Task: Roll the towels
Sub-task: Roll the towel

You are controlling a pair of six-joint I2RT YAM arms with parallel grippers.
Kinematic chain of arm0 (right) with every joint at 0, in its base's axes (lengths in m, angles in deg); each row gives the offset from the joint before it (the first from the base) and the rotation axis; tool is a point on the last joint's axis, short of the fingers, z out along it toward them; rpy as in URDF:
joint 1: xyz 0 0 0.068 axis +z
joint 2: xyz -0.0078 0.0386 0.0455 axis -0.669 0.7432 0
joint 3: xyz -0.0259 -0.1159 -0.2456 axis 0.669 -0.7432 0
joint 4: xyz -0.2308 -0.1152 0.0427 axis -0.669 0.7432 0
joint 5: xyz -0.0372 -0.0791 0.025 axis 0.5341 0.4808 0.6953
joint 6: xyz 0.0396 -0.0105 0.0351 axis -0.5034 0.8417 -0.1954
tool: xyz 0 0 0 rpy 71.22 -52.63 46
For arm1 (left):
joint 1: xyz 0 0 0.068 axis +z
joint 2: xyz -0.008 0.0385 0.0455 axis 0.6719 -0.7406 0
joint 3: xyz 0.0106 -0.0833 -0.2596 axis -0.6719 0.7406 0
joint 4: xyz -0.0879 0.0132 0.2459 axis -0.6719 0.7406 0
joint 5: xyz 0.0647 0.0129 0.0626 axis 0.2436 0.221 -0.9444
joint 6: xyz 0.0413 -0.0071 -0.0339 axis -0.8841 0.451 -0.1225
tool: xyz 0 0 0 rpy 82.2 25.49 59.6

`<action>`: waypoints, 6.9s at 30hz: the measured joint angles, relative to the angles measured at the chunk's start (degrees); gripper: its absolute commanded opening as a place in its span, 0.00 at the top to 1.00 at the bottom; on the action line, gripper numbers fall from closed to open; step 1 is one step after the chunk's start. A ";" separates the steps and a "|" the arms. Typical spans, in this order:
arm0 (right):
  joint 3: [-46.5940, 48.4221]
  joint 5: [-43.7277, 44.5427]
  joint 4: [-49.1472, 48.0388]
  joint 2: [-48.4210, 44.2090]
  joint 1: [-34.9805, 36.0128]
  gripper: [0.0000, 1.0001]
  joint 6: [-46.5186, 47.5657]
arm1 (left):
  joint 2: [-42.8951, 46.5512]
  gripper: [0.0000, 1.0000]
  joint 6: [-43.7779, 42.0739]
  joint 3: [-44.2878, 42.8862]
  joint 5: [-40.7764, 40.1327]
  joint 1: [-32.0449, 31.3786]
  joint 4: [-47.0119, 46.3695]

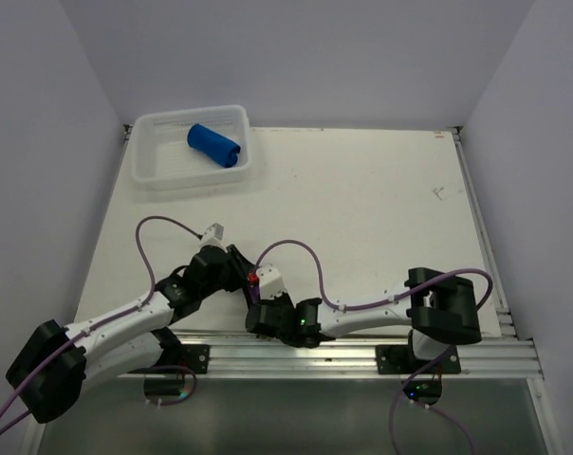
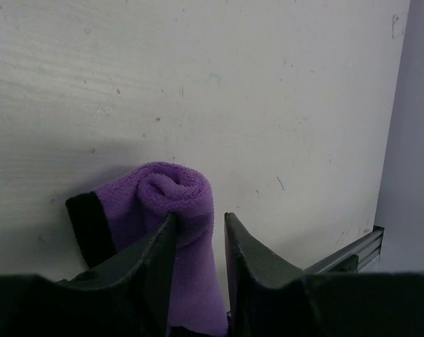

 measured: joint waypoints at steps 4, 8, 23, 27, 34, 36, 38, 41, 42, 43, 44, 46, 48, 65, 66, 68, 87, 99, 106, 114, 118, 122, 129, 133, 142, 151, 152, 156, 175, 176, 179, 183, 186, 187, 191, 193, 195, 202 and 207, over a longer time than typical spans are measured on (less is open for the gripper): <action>4.13 3.04 5.77 3.43 0.33 1.00 -1.18 | -0.22 0.59 0.55 -1.66 0.79 0.00 0.50; 6.49 5.11 9.22 5.27 0.15 1.00 -2.51 | 1.75 0.56 0.70 -3.50 0.70 0.00 1.88; 10.05 9.25 18.60 8.55 0.20 1.00 -7.56 | -0.74 0.58 5.57 0.35 4.59 0.70 -8.50; 10.27 9.99 19.78 8.87 0.20 1.00 -8.52 | -2.80 0.60 7.87 2.08 6.21 0.76 -14.38; 9.94 10.29 19.32 8.83 0.50 1.00 -8.48 | -3.08 0.64 13.55 7.87 7.58 0.76 -24.09; 9.60 10.25 18.71 8.70 0.35 1.00 -8.50 | -3.10 0.64 14.45 9.55 8.22 0.52 -25.14; 9.11 10.21 17.97 8.35 0.17 1.00 -8.48 | -3.19 0.64 14.93 10.73 8.57 0.37 -25.94; 8.37 10.16 16.98 7.85 0.00 1.00 -8.50 | -4.52 0.64 15.30 11.08 8.74 0.31 -27.67; 8.13 10.14 16.63 7.74 -0.02 1.00 -8.50 | -5.11 0.64 15.30 11.08 8.79 0.31 -28.35; 7.87 10.14 16.33 7.56 -0.04 1.00 -8.50 | -6.05 0.65 15.30 11.10 8.96 0.31 -29.31; 7.74 10.14 16.09 7.43 -0.09 1.00 -8.50 | -7.15 0.65 15.30 11.17 9.09 0.31 -30.53; 7.45 10.05 15.65 7.23 -0.15 1.00 -8.48 | -9.33 0.66 15.30 11.69 9.25 0.26 -32.92; 7.21 9.97 15.26 7.17 -0.24 1.00 -8.41 | -11.43 0.66 15.28 12.28 9.31 0.13 -35.28; 6.34 9.35 14.16 6.43 -0.31 0.82 -7.96 | -15.47 0.72 9.84 11.37 3.91 -3.21 -31.89; 6.34 9.14 14.16 6.36 -0.31 0.80 -7.82 | -15.63 0.72 9.64 11.37 3.74 -3.23 -31.87; 6.34 8.55 14.05 6.01 -0.44 0.70 -7.52 | -15.82 0.72 9.38 11.28 3.41 -3.23 -31.69; -9.94 -8.55 -0.04 -18.91 -4.98 0.47 -2.86 | -11.30 0.76 6.47 11.13 1.42 -3.54 -25.03; -15.96 -19.54 -15.28 -14.49 -13.31 0.47 -8.04 | -7.26 0.80 6.67 13.94 0.94 -3.54 -24.52; -18.43 -21.77 -21.40 -10.71 -13.53 0.49 -10.19 | -6.36 0.81 6.67 14.25 0.92 -3.54 -23.93; -19.65 -23.06 -25.79 -8.31 -13.79 0.69 -11.17 | -6.29 0.81 6.64 14.36 0.90 -3.54 -23.91; -18.82 -22.86 -25.07 -8.00 -13.79 0.97 -10.25 | -6.16 0.78 6.67 14.36 0.79 -3.54 -23.87; -16.70 -21.64 -21.44 -7.98 -13.31 1.00 -8.90 | -4.74 0.74 6.62 14.43 0.57 -3.54 -22.34; -9.46 -15.74 -9.84 -6.73 -11.41 1.00 -5.60 | 0.76 0.57 4.81 10.86 -0.85 -3.52 -10.97; -4.87 -12.39 -3.96 -3.61 -10.60 1.00 -4.59 | 3.96 0.55 3.65 7.56 -2.05 -3.43 -3.74; 0.83 -5.14 2.10 1.11 -7.13 1.00 -3.54 | 6.97 0.50 3.63 4.74 -2.99 -3.41 4.52; 6.95 4.48 8.79 6.62 -2.47 1.00 -3.91 | 6.60 0.47 3.80 4.61 -3.06 -3.41 7.96; 7.30 4.92 9.20 6.91 -2.32 1.00 -3.93 | 6.71 0.46 3.93 4.44 -3.10 -3.41 8.33; 7.72 5.77 9.68 7.37 -1.99 1.00 -3.96 | 8.59 0.44 4.90 4.20 -3.82 -3.43 9.18; 8.31 6.58 10.16 7.96 -1.77 1.00 -3.98 | -3.69 0.24 7.98 -0.39 -5.03 -3.41 4.13; 8.28 6.58 10.16 7.96 -1.77 1.00 -3.98 | -4.63 0.24 7.87 -0.52 -5.01 -3.41 3.52; 8.24 6.62 10.10 7.96 -1.75 1.00 -4.00 | -6.91 0.26 7.48 -0.61 -4.92 -3.43 2.01; 8.17 6.78 10.01 7.96 -1.73 1.00 -4.15 | -8.50 0.31 7.08 -0.61 -4.59 -3.43 1.22; 8.17 6.86 10.10 7.96 -1.73 1.00 -4.52 | -9.11 0.34 7.08 -0.61 -4.42 -3.43 0.63; 8.17 6.97 10.14 7.96 -1.73 1.00 -4.74 | -9.38 0.35 7.08 -0.61 -4.39 -3.43 0.48; 8.22 7.19 10.45 7.98 -1.68 1.00 -5.51 | -10.25 0.41 7.10 -0.61 -4.35 -3.43 -0.04; 8.48 7.21 10.75 8.07 -1.62 1.00 -5.60 | -10.40 0.46 7.08 -0.61 -4.35 -3.43 -0.24; 8.55 7.19 10.88 8.09 -1.51 0.97 -5.57 | -10.40 0.47 7.08 -0.61 -4.37 -3.43 -0.31; 7.41 6.34 10.34 6.62 -1.36 0.66 -5.14 | -10.38 0.54 7.10 -0.46 -4.33 -3.43 -0.85; 3.43 2.84 9.49 0.04 -1.33 0.47 -3.61 | -10.27 0.74 6.97 0.96 -3.93 -3.43 -3.21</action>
